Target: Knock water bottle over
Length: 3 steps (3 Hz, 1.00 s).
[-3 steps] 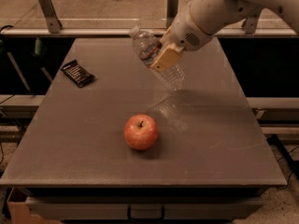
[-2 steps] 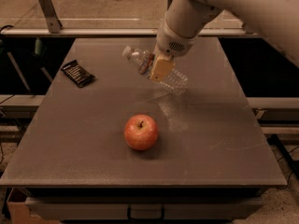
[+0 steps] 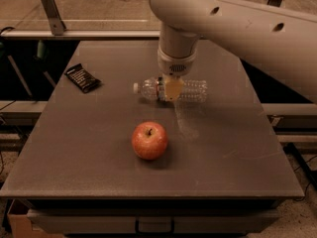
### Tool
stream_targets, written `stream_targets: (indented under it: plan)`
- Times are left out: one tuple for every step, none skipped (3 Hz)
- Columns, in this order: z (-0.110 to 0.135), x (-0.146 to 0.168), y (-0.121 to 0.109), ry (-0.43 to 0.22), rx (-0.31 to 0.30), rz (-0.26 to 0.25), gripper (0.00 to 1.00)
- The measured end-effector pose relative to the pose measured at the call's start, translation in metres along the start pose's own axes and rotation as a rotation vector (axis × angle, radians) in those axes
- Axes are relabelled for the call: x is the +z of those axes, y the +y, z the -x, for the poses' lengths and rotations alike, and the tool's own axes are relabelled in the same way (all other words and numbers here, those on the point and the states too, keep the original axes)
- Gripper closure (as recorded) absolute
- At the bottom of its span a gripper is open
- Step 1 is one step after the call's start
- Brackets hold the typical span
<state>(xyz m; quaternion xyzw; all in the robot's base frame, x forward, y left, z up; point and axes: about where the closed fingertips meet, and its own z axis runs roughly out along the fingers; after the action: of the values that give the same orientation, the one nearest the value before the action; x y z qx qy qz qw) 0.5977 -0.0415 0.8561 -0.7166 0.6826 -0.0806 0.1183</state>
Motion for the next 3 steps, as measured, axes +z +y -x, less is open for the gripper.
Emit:
stream_targets:
  plan:
    - [-0.002,0.005,0.005,0.032,-0.025,0.022,0.30]
    - [-0.001,0.000,0.006,0.023,-0.042,0.034,0.07]
    - [-0.002,-0.013,0.005,-0.009,-0.046,0.043,0.00]
